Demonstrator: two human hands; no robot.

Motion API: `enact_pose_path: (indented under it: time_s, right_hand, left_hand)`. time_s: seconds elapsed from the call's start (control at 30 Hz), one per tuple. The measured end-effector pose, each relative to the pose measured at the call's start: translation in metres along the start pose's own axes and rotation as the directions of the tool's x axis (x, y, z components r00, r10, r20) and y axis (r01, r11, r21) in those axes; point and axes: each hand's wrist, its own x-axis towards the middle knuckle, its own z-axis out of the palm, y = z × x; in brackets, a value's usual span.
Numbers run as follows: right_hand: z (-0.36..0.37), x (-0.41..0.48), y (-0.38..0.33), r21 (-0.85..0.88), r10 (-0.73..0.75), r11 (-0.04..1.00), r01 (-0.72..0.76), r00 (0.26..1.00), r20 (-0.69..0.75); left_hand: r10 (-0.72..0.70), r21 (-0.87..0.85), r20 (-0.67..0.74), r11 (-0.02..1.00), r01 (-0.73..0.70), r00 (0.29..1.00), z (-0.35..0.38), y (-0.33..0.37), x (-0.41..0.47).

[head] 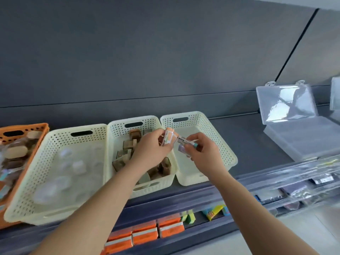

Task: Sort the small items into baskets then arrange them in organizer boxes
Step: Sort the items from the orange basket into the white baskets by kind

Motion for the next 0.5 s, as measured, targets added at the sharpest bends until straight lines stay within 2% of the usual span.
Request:
enact_pose_path:
  time_s: [0.27,0.37,0.43,0.5]
  right_hand:
    - [-0.016,0.089,0.034,-0.183,0.052,0.982,-0.045,0.998,0.034]
    - [-0.01,0.119,0.047,-0.323,0.009,0.946,0.007,0.999,0.05]
    - [-0.006,0.132,0.055,-0.421,-0.057,0.903,0.085,0.995,0.08]
    - [-0.003,0.14,0.065,-0.519,-0.106,0.836,0.18,0.98,0.169]
  left_hand:
    - [0.122,0.36,0.039,0.924,-0.128,0.992,0.059,-0.004,0.103]
    - [0.134,0.463,0.095,0.871,-0.163,0.986,0.078,-0.013,0.129]
    - [0.111,0.584,0.133,0.794,-0.169,0.985,0.086,-0.014,0.136]
    - [0.062,0.727,0.219,0.655,-0.206,0.974,0.092,-0.013,0.137]
